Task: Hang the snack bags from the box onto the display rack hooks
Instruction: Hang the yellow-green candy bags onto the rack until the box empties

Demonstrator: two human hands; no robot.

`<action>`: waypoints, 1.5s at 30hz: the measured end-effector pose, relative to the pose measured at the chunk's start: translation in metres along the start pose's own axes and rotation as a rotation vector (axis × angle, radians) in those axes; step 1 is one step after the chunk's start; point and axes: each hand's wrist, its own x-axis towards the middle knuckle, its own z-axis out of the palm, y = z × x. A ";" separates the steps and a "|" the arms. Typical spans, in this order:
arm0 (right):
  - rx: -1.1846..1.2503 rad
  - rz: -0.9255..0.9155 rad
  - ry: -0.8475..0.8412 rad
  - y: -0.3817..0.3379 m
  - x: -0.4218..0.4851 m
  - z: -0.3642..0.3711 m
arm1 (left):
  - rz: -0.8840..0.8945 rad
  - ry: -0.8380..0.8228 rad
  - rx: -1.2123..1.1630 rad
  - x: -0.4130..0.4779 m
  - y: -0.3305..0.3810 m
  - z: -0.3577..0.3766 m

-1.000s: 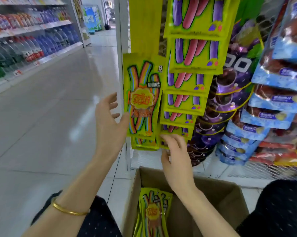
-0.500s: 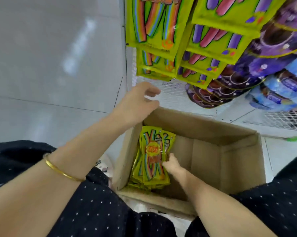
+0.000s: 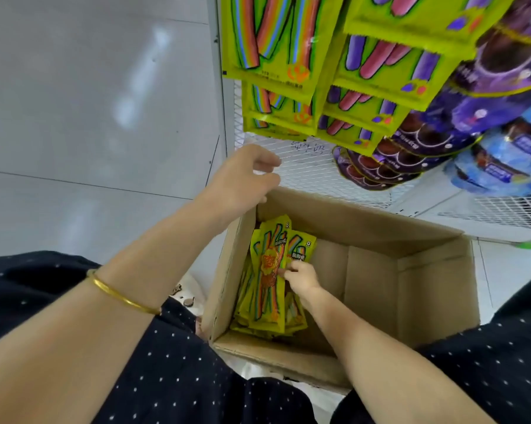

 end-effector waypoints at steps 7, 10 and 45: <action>-0.048 -0.448 -0.173 -0.040 -0.046 -0.096 | -0.155 0.041 0.169 -0.005 -0.015 0.016; -0.041 -0.572 -0.200 -0.062 -0.067 -0.124 | -0.255 0.060 -0.137 -0.012 -0.011 0.018; -0.201 -1.504 0.713 -0.360 -0.315 -0.187 | 0.542 0.415 -0.177 -0.019 0.306 -0.136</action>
